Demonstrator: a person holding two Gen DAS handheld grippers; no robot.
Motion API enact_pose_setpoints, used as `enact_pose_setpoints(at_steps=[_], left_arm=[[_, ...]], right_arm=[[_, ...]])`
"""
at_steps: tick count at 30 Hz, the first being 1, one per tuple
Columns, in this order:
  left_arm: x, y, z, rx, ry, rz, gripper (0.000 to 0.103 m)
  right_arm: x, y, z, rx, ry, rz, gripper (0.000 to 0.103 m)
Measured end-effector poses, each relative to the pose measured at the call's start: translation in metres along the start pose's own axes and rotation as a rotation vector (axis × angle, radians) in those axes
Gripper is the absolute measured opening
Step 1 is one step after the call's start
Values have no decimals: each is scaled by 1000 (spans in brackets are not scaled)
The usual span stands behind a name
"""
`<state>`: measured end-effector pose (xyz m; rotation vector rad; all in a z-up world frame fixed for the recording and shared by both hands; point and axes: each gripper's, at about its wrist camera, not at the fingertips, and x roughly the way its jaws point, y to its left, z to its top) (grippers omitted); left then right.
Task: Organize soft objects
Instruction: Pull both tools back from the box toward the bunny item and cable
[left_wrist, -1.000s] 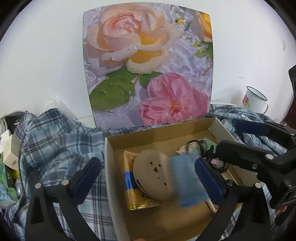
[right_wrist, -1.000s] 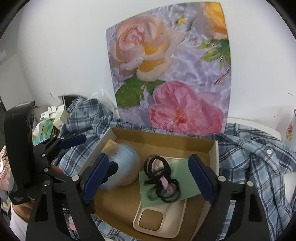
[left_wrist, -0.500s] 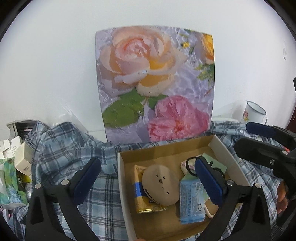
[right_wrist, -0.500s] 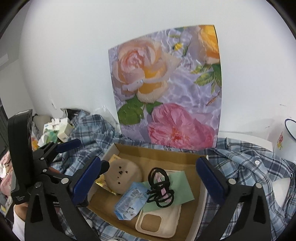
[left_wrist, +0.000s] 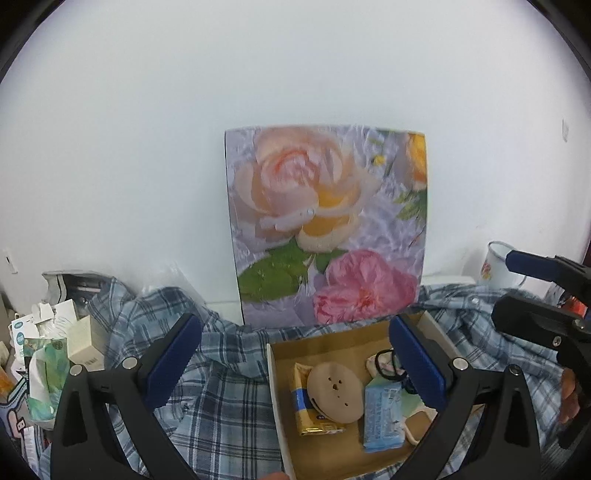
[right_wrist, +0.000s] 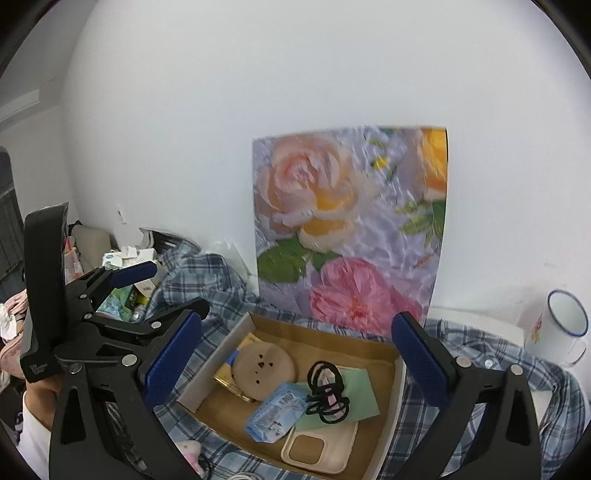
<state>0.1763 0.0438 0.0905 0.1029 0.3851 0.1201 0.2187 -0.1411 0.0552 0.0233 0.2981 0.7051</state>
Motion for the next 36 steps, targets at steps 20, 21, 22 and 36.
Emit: enact_pose_setpoints(at_steps=[20,21,22,36], left_arm=[[-121,-2,37,71,-182,37,103],[-126,-2,34,77,-182,27,103],[-129,-3,31,82,-180,22,103],[-127,-15,-32,82,-84,-79,103]], right_arm=[[-81,52,30,-136,-119,52,103],[-85,53,28,-147,-122,54,103],[-89,54,26,-157,-123,62,103],[-114,54,-43,-179,-91,168,103]])
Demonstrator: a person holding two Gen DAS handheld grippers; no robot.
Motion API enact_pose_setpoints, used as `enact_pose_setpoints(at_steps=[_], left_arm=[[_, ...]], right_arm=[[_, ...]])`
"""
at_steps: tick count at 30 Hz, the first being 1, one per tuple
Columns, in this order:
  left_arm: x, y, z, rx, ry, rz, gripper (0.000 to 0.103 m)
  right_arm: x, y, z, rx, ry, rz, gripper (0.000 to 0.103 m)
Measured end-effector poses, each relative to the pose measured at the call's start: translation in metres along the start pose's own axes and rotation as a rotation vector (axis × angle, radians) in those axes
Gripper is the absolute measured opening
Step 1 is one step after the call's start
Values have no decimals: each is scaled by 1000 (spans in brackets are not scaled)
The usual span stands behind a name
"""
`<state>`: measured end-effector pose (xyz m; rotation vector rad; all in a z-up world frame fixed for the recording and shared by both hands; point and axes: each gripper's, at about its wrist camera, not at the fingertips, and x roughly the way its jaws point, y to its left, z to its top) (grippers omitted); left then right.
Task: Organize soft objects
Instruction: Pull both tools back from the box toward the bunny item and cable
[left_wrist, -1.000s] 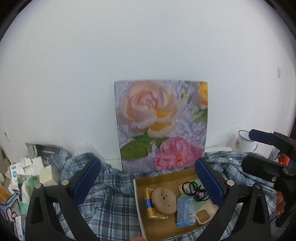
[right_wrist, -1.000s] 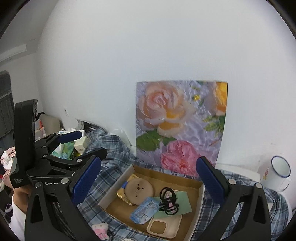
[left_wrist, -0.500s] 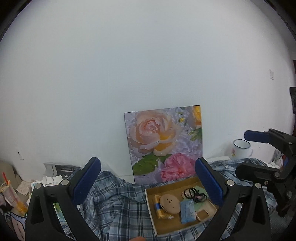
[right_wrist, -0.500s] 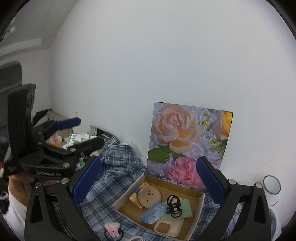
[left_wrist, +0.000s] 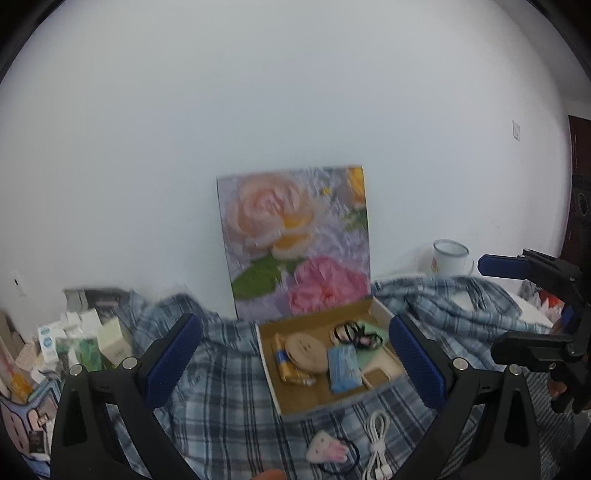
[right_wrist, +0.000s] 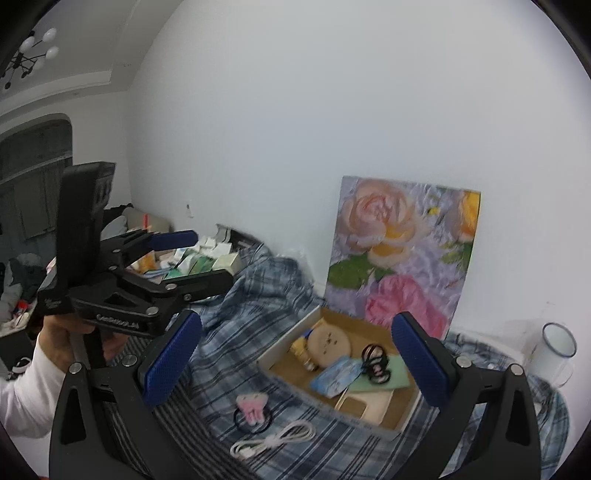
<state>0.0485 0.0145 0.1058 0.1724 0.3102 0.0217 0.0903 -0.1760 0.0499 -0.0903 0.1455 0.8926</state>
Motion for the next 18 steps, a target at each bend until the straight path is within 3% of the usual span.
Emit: enact_pose_setpoints(at_steps=[18], left_arm=[[55,1,-86,-35,194,-45,103]], right_arm=[[62,-6,-80,65,157,110,103]])
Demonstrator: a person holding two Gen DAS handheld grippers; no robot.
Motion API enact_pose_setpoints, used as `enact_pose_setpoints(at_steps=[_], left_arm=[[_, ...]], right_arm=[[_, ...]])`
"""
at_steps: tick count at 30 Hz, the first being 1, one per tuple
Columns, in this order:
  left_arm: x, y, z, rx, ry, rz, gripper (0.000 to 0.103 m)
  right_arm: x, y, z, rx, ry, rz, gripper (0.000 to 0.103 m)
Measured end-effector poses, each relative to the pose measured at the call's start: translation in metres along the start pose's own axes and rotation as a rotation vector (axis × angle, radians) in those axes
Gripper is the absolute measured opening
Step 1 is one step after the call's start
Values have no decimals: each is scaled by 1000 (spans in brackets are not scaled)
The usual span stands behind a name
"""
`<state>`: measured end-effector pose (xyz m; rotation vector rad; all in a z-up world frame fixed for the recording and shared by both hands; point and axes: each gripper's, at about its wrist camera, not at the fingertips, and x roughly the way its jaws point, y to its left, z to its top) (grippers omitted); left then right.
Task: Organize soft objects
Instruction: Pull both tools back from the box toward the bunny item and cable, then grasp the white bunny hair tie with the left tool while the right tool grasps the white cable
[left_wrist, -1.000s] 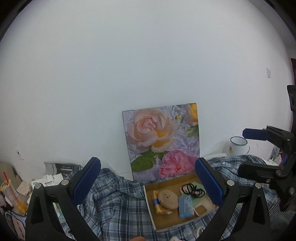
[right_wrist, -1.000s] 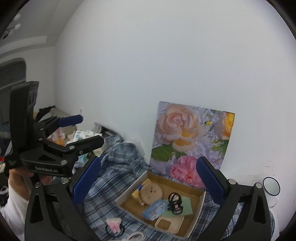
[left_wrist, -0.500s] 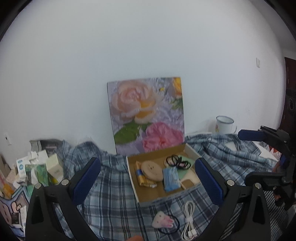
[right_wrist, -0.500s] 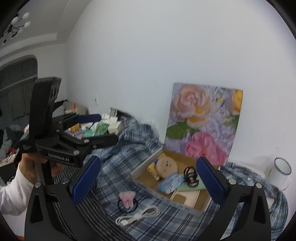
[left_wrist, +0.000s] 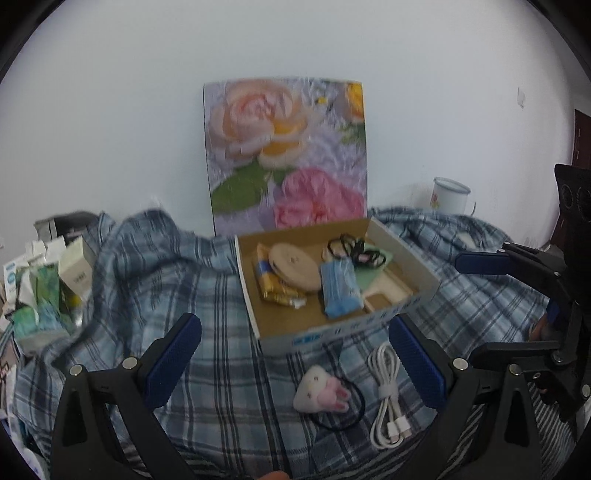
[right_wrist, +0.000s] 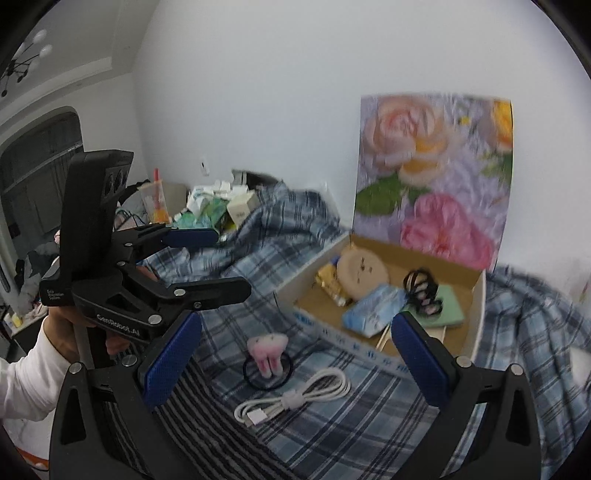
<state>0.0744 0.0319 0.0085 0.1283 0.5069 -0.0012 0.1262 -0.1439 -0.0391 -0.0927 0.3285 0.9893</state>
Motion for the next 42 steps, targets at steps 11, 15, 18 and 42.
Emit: enact_pose_setpoints(at_steps=[11,15,18,42], left_arm=[[28,-8,-23,41,129,9,103],[35,-9,-28,42,166,-4,103],[40,-10,-31,33,194,-19,103],[42,5,-32,-81,205,-35,103]], right_arm=[[50,-8,-39,43,253,-25,103],[66,-5,-50,25,337,-52,103],[66,-4,-52,17,343,-49,101],[75,-3,-53,94,379,28,33]])
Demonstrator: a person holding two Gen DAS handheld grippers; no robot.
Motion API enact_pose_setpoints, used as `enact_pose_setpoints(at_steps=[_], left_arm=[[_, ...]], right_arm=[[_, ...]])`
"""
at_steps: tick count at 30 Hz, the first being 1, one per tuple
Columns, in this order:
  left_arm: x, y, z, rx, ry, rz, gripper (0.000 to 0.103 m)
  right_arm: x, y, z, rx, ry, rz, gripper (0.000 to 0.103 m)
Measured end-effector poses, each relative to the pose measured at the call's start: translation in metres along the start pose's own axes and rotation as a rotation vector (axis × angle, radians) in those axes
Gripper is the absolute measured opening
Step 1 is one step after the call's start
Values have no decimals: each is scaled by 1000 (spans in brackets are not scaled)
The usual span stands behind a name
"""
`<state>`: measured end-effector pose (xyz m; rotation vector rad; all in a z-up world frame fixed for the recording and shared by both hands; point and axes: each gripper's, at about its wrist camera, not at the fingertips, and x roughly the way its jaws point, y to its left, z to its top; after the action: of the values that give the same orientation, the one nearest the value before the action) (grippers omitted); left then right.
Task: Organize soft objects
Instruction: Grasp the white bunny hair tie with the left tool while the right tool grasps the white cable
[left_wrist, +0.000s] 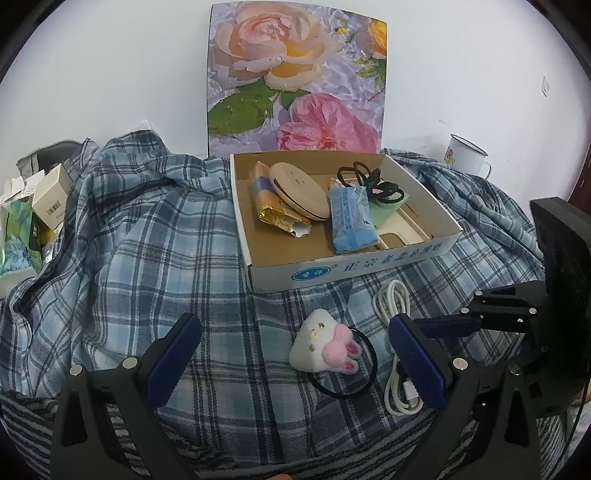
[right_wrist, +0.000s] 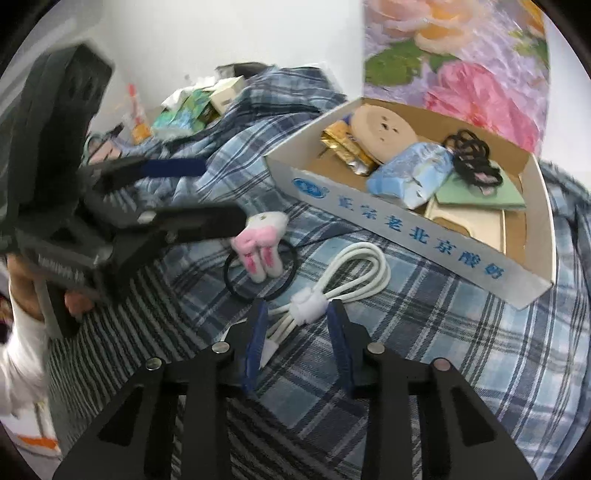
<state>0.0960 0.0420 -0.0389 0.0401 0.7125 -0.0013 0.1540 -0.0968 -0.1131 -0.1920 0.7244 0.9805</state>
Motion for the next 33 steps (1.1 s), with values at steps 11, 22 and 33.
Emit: enact_pose_setpoints(at_steps=[11,22,33], left_arm=[[3,2,-1,-2,7,-18,97],[9,-16,-7,160,51,-44,76],[29,-26,-15,217,124,1,43]], right_arm=[[14,3,14,41,24,-62,36],[-14,-19,6,-59,-15,-167,19],[-7,-14,0,-80,-1,-172,19]])
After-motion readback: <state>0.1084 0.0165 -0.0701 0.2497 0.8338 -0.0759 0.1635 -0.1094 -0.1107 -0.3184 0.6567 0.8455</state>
